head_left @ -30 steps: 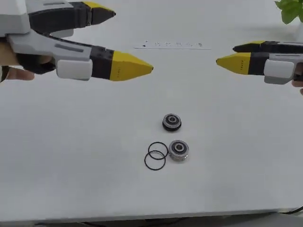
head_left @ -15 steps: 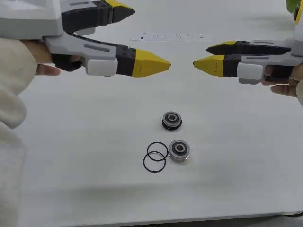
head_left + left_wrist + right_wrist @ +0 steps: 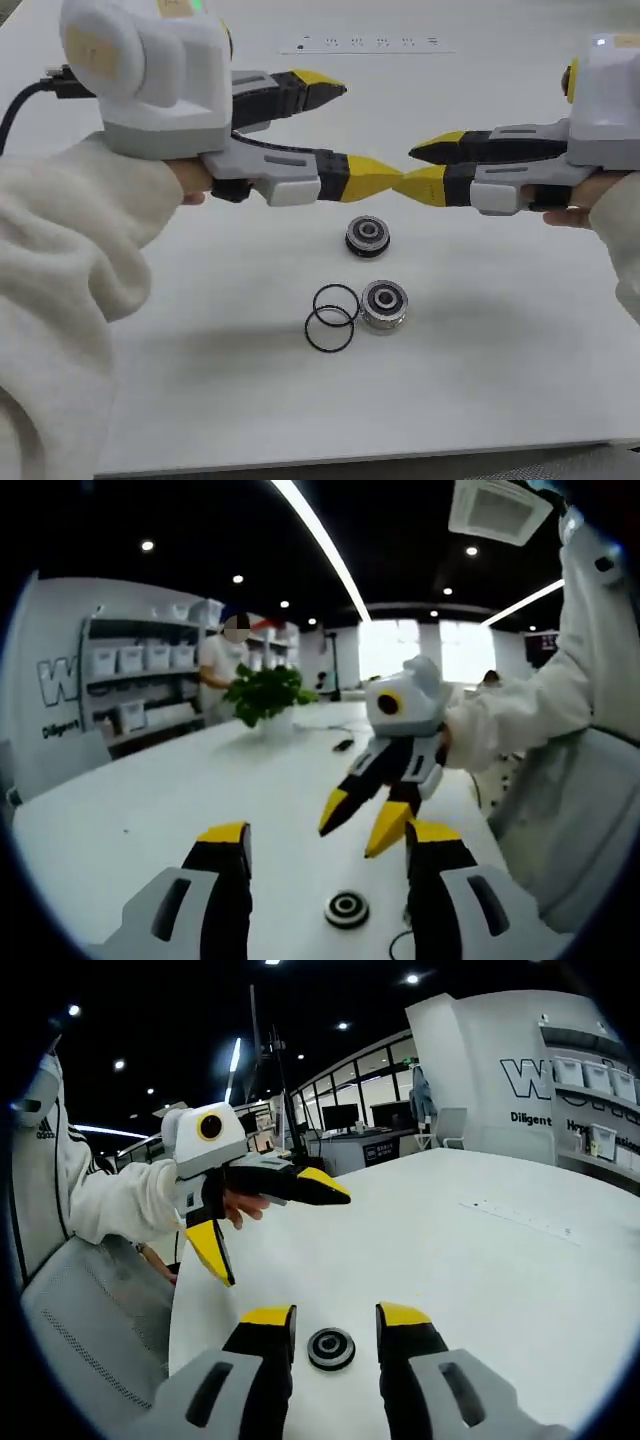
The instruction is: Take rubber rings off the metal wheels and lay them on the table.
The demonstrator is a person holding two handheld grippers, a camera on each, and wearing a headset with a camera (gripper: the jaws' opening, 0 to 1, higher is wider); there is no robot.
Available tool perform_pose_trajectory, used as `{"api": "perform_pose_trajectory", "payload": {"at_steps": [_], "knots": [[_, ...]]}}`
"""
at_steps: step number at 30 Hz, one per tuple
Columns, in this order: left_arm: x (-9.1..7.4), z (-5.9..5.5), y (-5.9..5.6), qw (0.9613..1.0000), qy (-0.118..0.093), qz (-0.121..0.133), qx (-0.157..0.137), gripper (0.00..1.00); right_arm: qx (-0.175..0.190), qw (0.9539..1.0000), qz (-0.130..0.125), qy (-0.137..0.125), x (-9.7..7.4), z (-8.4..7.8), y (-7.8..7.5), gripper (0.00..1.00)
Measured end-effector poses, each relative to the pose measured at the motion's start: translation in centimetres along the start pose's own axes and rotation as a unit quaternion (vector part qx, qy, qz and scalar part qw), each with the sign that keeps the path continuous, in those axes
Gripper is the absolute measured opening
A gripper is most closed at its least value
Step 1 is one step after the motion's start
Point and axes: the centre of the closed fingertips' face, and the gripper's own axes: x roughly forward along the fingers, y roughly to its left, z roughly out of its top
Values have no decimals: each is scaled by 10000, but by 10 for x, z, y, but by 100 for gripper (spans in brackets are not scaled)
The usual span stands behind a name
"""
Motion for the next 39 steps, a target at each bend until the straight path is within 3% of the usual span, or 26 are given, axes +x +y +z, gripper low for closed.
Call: {"api": "perform_pose_trajectory", "payload": {"at_steps": [8, 11, 14, 22, 28, 39], "knots": [[4, -33, 6, 9991, 326, 258, -106, 55, 4, 9987, -42, 515, 10, -33, 2, 27], [6, -48, 1, 9980, 614, 159, -80, 50, 27, 9978, -34, 656, 15, -44, 4, 26], [9, -53, -2, 9977, 661, 155, -57, 46, -97, 9954, -22, 956, 17, -58, 6, 25], [19, -74, -12, 9950, 987, 117, 16, 35, -150, 9940, -16, 1080, 24, -64, 12, 25], [21, -80, -15, 9946, 1032, 103, -79, 27, -63, 9937, -37, 1117, 25, -67, 12, 23], [21, -92, -12, 9926, 1144, 241, -328, 21, 81, 9943, -82, 1063, 26, -68, 10, 20]]}}
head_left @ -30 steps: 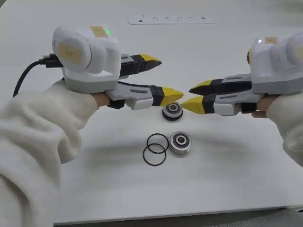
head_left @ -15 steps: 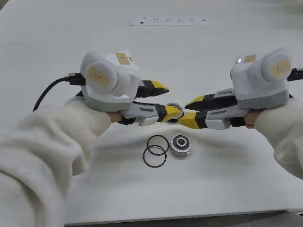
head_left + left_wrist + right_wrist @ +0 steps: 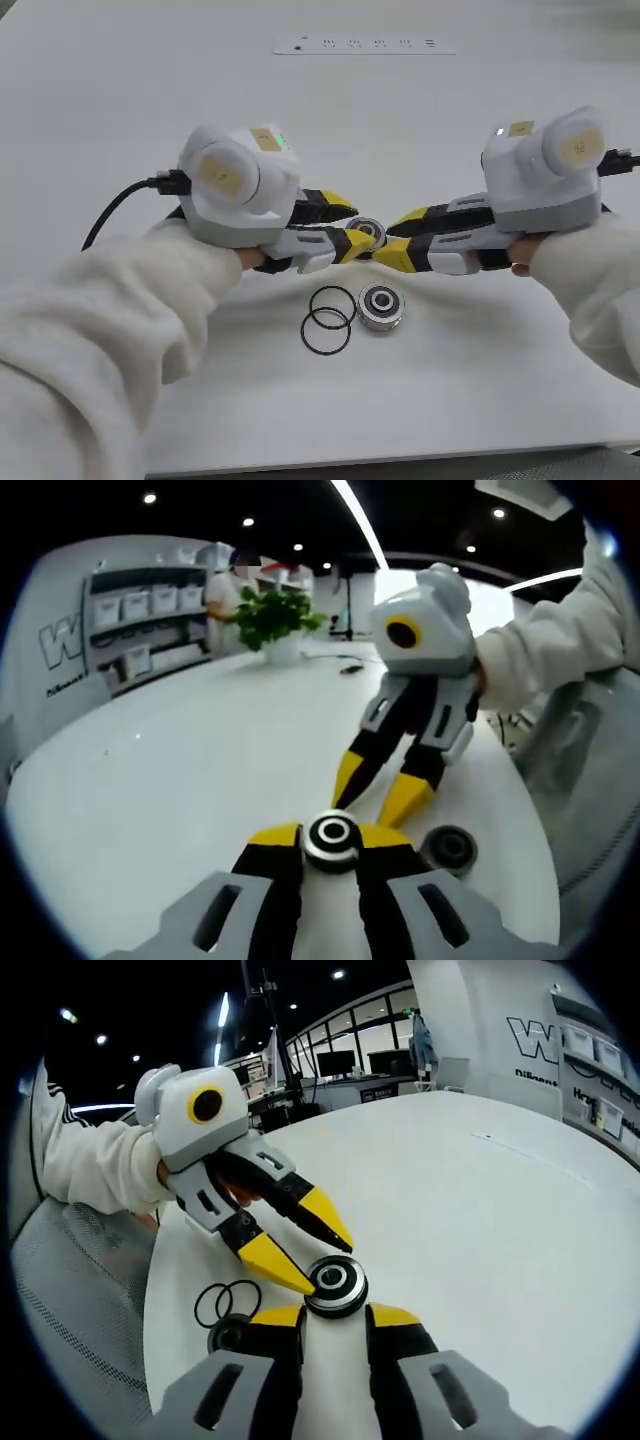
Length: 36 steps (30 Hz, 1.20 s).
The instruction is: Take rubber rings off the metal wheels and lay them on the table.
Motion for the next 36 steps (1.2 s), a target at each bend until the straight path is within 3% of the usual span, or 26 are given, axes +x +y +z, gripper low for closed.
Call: {"api": "perform_pose_trajectory", "payload": {"at_steps": [3, 8, 15, 24, 27, 30, 33, 36], "knots": [[1, -1, 1, 10000, -11, 6, -95, 19, 24, 10000, 1, -10, 0, 0, 0, 19], [2, -1, -4, 10000, 4, -63, -8, 15, 38, 10000, -8, -37, 1, 0, -2, 16], [2, -2, -2, 10000, -4, -29, -87, 15, -29, 10000, -15, 8, 1, -2, -2, 14], [3, -2, -1, 9999, -10, -25, -120, 14, -273, 9995, -109, 72, -1, -4, -6, 3], [4, -2, -1, 10000, 0, -14, -95, 14, -136, 9998, -151, 82, -2, -4, -7, 1], [4, -2, -2, 10000, 7, -33, -49, 14, 403, 9987, -285, 93, -4, -5, -11, 0], [4, -3, -2, 10000, 10, -34, -48, 14, 1033, 9942, -302, 46, -5, -5, -14, 0], [4, -3, -3, 10000, 18, -42, -26, 14, 1353, 9904, -266, -10, -6, -5, -15, 0]]}}
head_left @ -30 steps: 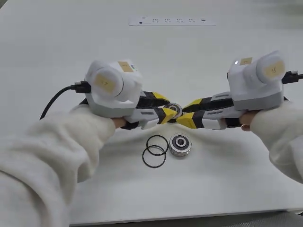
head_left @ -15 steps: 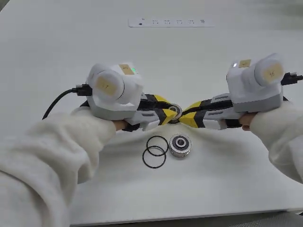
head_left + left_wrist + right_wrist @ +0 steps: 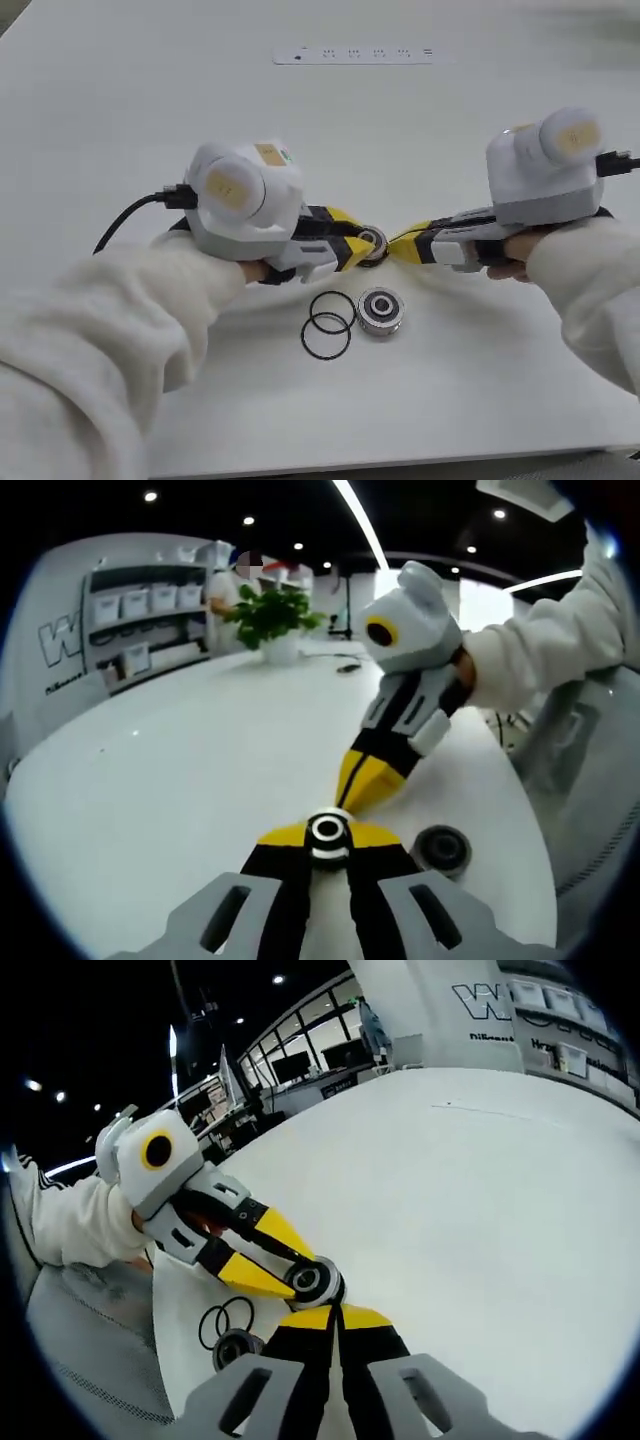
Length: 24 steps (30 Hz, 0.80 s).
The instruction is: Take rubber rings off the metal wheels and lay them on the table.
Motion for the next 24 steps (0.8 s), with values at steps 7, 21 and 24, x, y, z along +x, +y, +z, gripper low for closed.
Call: {"api": "perform_pose_trajectory", "payload": {"at_steps": [7, 21, 24], "knots": [[0, -1, 0, 10000, 4, 8, 17, 14, 593, 9981, 75, -171, -2, 6, 1, 0], [-1, 0, -3, 10000, -15, 57, 41, 14, 646, 9977, 60, -173, -2, 11, 6, 0], [-1, 0, -3, 10000, -24, 66, 70, 13, 648, 9977, 64, -169, -2, 12, 7, 0]]}}
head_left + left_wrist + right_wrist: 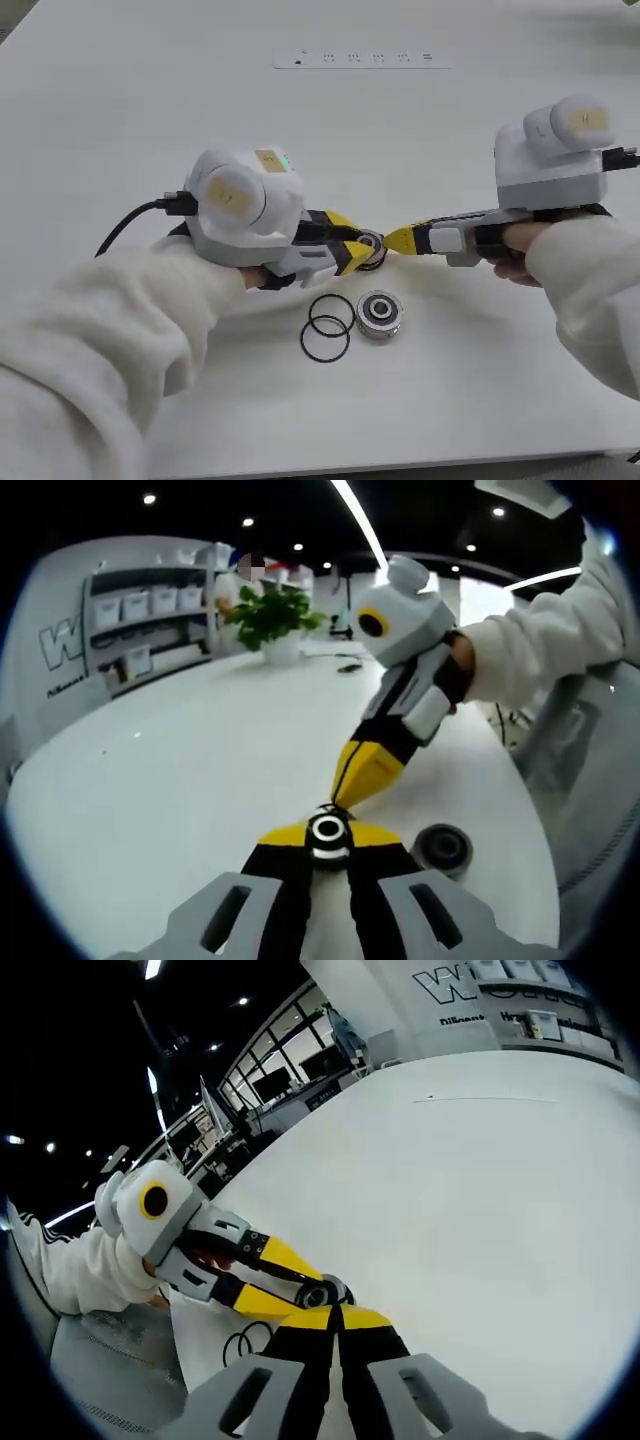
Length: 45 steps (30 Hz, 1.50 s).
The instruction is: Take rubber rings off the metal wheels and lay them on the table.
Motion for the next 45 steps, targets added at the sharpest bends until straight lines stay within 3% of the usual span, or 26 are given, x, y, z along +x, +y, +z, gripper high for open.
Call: {"api": "perform_pose_trajectory", "payload": {"at_steps": [39, 42, 43, 44, 45], "knots": [[-1, -1, -1, 10000, -48, 12, 23, 13, -289, 9995, 151, 58, 1, 7, 12, 0], [0, -1, 0, 9999, -53, 67, 79, 13, -299, 9993, 227, -1, 0, 11, 16, 0], [0, 0, 0, 9999, -50, 89, 79, 13, -337, 9988, 265, -238, 0, 21, 19, 0], [0, 0, 0, 9999, -47, 94, 75, 13, -297, 9987, 291, -279, -2, 24, 20, 0], [1, 0, 1, 9999, -30, 129, 33, 13, -270, 9991, 268, -160, -3, 22, 19, 0]]}}
